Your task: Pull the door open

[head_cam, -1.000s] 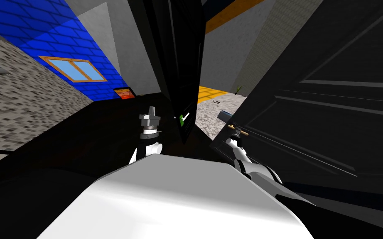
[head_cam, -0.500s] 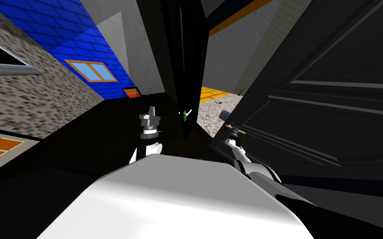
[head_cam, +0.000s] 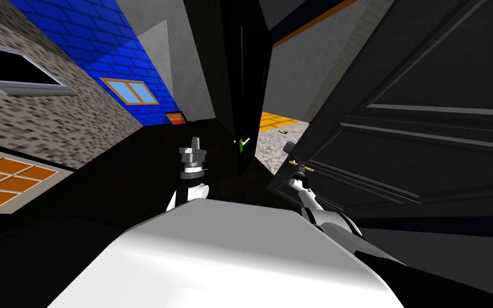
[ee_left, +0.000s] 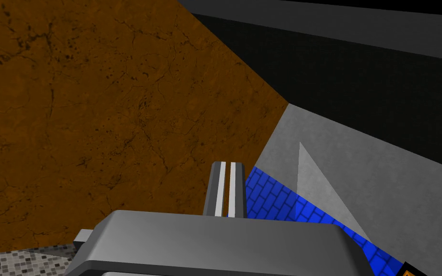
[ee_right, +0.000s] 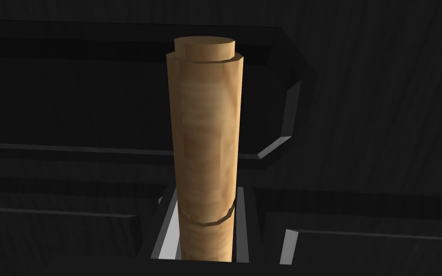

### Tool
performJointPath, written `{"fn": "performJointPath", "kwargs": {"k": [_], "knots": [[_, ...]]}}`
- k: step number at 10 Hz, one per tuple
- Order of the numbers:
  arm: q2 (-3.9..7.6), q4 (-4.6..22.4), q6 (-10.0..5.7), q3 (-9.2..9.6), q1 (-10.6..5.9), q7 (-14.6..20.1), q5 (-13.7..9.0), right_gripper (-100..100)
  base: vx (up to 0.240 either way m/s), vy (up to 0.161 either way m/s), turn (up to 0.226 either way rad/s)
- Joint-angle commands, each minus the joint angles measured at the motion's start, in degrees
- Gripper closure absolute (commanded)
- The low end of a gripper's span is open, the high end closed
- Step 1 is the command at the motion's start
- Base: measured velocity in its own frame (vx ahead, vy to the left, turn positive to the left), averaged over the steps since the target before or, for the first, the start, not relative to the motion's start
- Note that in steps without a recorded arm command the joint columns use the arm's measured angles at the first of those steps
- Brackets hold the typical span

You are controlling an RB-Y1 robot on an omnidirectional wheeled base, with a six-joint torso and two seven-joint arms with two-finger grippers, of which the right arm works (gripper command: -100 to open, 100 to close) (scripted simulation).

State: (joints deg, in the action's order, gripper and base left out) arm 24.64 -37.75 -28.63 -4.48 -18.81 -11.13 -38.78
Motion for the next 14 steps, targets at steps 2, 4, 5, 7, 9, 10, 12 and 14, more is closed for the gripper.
{"fn": "performJointPath", "kwargs": {"k": [2,4,5,7,9,10,12,14], "knots": [[0.27,-0.4,-0.10,1.49,0.29,1.5,0.6,100,-0.211,-0.044,0.117],[0.58,-1.0,-0.04,2.67,0.53,2.6,1.2,100,-0.211,-0.020,0.106],[0.74,-1.3,-0.01,3.24,0.65,3.2,1.4,100,-0.195,-0.006,0.099],[1.01,-1.7,0.04,4.26,0.86,4.2,1.8,100,-0.209,-0.052,0.099],[1.21,-2.1,0.08,5.04,1.03,4.9,2.2,100,-0.194,-0.053,0.082],[1.09,-1.8,0.07,4.90,0.81,4.7,2.1,100,-0.085,-0.014,0.036],[2.20,-2.8,-0.79,6.55,1.52,8.5,5.0,100,-0.045,0.043,-0.044],[3.23,-3.6,-1.55,7.70,1.99,11.8,7.5,100,-0.055,0.054,-0.055]]}}
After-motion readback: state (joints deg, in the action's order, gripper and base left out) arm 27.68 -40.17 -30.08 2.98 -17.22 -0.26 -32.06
